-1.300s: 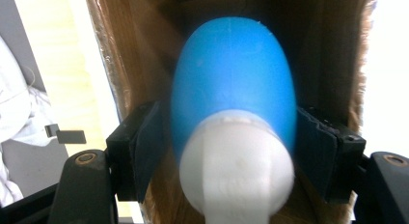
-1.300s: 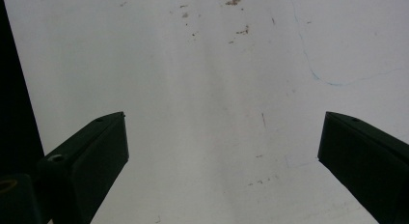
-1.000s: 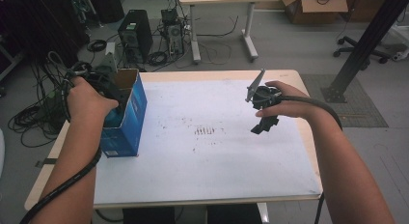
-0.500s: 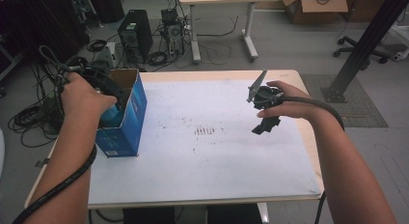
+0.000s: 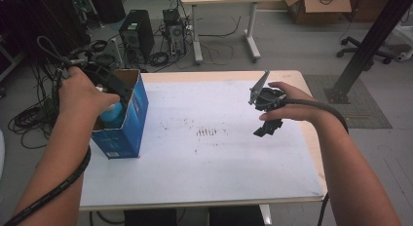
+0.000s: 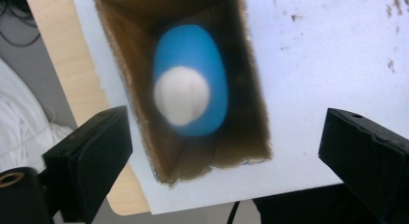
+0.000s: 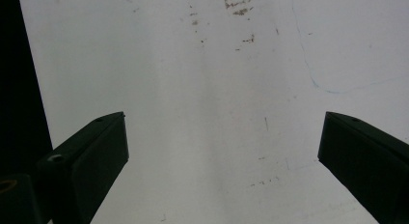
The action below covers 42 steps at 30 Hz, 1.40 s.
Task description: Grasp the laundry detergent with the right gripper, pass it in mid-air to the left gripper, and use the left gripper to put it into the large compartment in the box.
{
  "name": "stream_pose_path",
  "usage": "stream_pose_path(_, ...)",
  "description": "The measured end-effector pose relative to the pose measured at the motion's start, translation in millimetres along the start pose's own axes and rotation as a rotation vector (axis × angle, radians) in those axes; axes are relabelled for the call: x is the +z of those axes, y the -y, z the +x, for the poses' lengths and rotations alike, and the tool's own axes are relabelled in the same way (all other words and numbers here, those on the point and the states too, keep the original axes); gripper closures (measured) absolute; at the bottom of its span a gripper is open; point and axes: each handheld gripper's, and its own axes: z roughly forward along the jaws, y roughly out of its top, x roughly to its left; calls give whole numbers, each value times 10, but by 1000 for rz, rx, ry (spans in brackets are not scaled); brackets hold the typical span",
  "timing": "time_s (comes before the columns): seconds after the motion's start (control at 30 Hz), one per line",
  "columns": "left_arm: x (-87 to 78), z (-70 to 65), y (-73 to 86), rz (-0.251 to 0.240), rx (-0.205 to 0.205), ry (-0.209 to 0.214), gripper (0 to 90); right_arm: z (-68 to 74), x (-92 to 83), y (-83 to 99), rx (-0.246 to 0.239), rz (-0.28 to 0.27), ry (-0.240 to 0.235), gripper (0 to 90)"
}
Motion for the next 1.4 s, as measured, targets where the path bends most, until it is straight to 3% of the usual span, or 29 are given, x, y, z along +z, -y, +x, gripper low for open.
stream_pose_path(0.1, -65, -107, 3, 3, 74, -27, 2, 39, -12, -28, -17, 2, 4, 37)
stream_pose_path(0.3, -276, -399, 21, -74, 248, -43, 2, 133, -58, -92, -64, 22, 17, 37)
stream_pose_path(0.33, -293, -422, 19, -75, 260, -42, 2, 153, -68, -103, -72, 29, 17, 37)
stream_pose_path(0.4, -360, -528, 5, -90, 351, -28, 2, 178, -82, -117, -81, 37, 20, 37)
stream_pose_path(0.5, -429, -692, -18, -85, 455, -11, 2, 213, -107, -138, -94, 45, 23, 37)
stream_pose_path(0.57, -472, -769, -30, -89, 491, -40, 2, 230, -123, -150, -103, 55, 19, 37)
stream_pose_path(0.63, -532, -836, -48, -108, 532, -43, 2, 244, -131, -160, -107, 67, 17, 37)
stream_pose_path(0.77, -600, -1002, -82, -129, 668, -22, 2, 289, -155, -205, -123, 94, 16, 37)
stream_pose_path(0.83, -597, -1102, -85, -118, 745, 28, 2, 306, -172, -235, -131, 102, 17, 37)
stream_pose_path(0.97, -582, -1245, -73, -112, 874, 77, 2, 318, -213, -284, -141, 113, 21, 37)
stream_pose_path(1.1, -520, -1333, -73, -70, 955, 131, 2, 318, -235, -306, -146, 129, 23, 37)
stream_pose_path(1.23, -414, -1380, -55, -24, 1005, 130, 2, 302, -223, -284, -144, 151, 17, 37)
stream_pose_path(1.27, -384, -1392, -36, -16, 1034, 138, 1, 293, -219, -273, -141, 162, 14, 38)
stream_pose_path(1.4, -284, -1405, 4, 32, 1068, 139, 2, 267, -232, -237, -128, 214, 9, 38)
